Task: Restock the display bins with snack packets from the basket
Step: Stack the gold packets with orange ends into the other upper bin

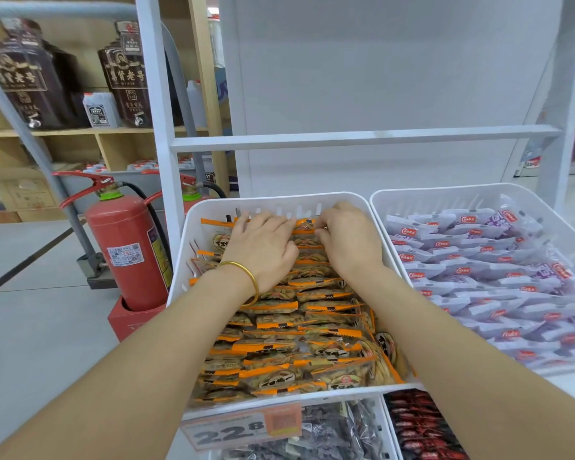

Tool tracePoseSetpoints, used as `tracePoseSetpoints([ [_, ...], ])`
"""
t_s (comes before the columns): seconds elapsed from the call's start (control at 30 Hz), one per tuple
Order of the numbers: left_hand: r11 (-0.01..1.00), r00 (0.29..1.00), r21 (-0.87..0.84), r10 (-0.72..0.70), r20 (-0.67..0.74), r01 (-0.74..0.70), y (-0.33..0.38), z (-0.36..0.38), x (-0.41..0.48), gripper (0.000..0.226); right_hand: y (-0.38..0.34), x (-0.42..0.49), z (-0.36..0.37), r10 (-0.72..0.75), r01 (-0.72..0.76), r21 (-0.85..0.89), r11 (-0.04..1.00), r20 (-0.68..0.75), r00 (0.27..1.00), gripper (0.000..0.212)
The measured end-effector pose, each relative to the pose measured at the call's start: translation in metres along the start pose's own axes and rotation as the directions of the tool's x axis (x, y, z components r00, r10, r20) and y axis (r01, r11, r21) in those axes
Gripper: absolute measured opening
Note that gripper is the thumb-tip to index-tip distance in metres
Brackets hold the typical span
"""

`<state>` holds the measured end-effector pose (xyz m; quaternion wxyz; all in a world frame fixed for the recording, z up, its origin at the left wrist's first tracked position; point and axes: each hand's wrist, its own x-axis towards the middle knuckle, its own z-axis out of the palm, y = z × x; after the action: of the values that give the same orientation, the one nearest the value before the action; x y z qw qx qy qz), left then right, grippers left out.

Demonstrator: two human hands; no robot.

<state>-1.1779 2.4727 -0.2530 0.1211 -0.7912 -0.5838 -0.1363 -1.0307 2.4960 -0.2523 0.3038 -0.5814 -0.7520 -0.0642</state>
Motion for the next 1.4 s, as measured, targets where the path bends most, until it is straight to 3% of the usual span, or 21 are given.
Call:
tracePoseSetpoints([
  [0.13, 0.999, 0.999, -0.040, -0.025, -0.046, 0.023, 0.000, -0.001, 0.001, 0.050, 0.000, 0.002, -0.007, 0.029, -0.027, -0.030, 0.999, 0.071, 0.997, 0.017],
  [0.27, 0.999, 0.998, 0.000, -0.047, -0.046, 0.047, 0.004, 0.003, -0.015, 0.063, 0.003, -0.011, -0.017, -0.107, 0.109, 0.047, 0.993, -0.028, 0.994, 0.038],
  [0.33, 0.998, 0.998, 0.038, -0.053, 0.029, 0.052, 0.004, 0.008, -0.020, 0.067, 0.001, -0.020, -0.015, -0.143, 0.143, 0.005, 0.990, 0.099, 0.985, 0.049],
  [0.4, 0.997, 0.994, 0.046, -0.071, 0.078, 0.067, 0.003, 0.010, -0.018, 0.059, 0.001, -0.023, -0.005, -0.083, 0.109, -0.087, 0.990, 0.260, 0.962, 0.056],
  [0.47, 0.997, 0.993, 0.044, -0.072, 0.098, 0.068, 0.004, 0.008, -0.016, 0.056, 0.002, -0.021, 0.003, -0.034, 0.080, -0.136, 0.987, 0.312, 0.950, 0.058],
  [0.6, 0.991, 0.991, 0.044, -0.125, 0.044, 0.124, 0.003, 0.006, -0.032, 0.056, -0.001, -0.027, -0.003, -0.067, 0.108, -0.172, 0.979, 0.227, 0.972, 0.061],
  [0.73, 0.985, 0.983, 0.067, -0.162, 0.085, 0.157, 0.001, 0.012, -0.048, 0.054, -0.005, -0.050, -0.002, -0.114, 0.144, -0.190, 0.971, 0.160, 0.980, 0.081],
  [0.9, 0.982, 0.982, 0.043, -0.185, 0.025, 0.184, 0.012, 0.008, -0.055, 0.066, -0.006, -0.057, -0.004, -0.093, 0.125, -0.214, 0.969, 0.154, 0.984, 0.064],
  [1.0, 0.983, 0.981, 0.063, -0.177, 0.079, 0.173, 0.017, 0.013, -0.063, 0.069, -0.006, -0.066, -0.001, -0.122, 0.159, -0.218, 0.963, 0.175, 0.977, 0.061],
  [1.07, 0.980, 0.975, 0.073, -0.194, 0.109, 0.186, 0.017, 0.012, -0.066, 0.071, -0.010, -0.070, -0.007, -0.132, 0.162, -0.151, 0.975, 0.191, 0.973, 0.065],
  [1.17, 0.977, 0.975, 0.039, -0.210, 0.072, 0.208, 0.028, 0.000, -0.066, 0.065, -0.009, -0.078, -0.039, -0.121, 0.121, -0.022, 0.992, 0.031, 0.992, 0.065],
  [1.3, 0.998, 0.998, -0.037, -0.050, -0.041, 0.049, 0.088, -0.017, -0.050, 0.073, 0.042, -0.107, -0.069, -0.028, 0.017, -0.076, 0.997, -0.135, 0.990, 0.055],
  [1.4, 0.996, 0.995, -0.021, 0.091, -0.030, -0.091, 0.146, -0.014, -0.028, 0.057, 0.100, -0.120, -0.085, 0.184, -0.185, -0.184, 0.965, -0.019, 0.983, 0.064],
])
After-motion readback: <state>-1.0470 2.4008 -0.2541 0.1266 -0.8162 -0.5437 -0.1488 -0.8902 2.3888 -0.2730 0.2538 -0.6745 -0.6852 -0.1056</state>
